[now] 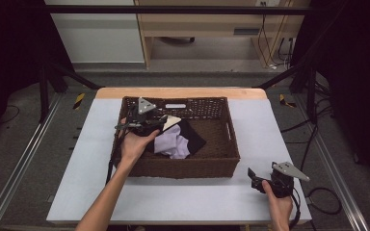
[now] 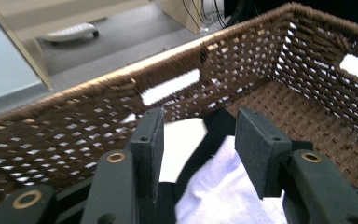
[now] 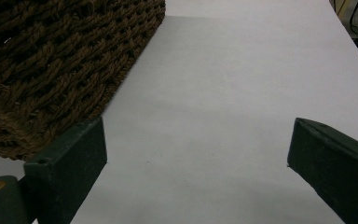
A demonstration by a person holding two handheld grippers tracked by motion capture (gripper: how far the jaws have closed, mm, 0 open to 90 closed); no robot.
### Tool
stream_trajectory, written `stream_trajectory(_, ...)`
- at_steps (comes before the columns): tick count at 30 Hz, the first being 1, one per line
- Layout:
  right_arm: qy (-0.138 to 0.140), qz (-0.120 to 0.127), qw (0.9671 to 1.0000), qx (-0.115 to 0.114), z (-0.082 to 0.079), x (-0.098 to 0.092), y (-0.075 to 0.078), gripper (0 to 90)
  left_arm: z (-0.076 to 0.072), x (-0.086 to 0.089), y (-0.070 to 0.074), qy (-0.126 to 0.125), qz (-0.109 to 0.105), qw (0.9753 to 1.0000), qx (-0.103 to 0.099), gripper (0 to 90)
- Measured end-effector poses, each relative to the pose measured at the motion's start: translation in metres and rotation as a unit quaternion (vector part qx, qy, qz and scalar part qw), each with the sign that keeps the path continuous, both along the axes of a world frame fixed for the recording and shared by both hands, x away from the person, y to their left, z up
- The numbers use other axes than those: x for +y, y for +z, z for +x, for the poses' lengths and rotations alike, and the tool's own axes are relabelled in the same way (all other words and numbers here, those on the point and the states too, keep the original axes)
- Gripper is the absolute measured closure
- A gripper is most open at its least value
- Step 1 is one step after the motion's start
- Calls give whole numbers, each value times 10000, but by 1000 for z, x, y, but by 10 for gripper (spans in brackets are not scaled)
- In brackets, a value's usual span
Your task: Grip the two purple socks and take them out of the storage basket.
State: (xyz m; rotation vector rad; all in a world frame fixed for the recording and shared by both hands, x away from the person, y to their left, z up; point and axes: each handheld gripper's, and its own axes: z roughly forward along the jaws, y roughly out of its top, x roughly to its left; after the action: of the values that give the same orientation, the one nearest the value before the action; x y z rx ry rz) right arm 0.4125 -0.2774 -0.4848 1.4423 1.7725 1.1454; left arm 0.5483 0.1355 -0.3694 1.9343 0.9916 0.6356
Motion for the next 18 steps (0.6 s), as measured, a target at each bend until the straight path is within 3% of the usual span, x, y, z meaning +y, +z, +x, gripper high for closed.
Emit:
stream_trajectory(10, 2, -8, 10000, -13, 0, 0, 0, 50, 1, -25, -25, -316, 175, 9988, 341, 537)
stream_trajectory(13, 7, -6, 10000, -10, 0, 0, 0, 51, 3, -30, -32, -360, 425, 9973, 469, 536)
stream_trajectory(17, 6, -33, 10000, -6, 0, 1, 0, 51, 4, -31, -35, -379, 506, 9963, 590, 537)
stream_trajectory(18, 10, -37, 10000, -5, 0, 1, 0, 51, 4, -33, -38, -364, 611, 9954, 639, 537)
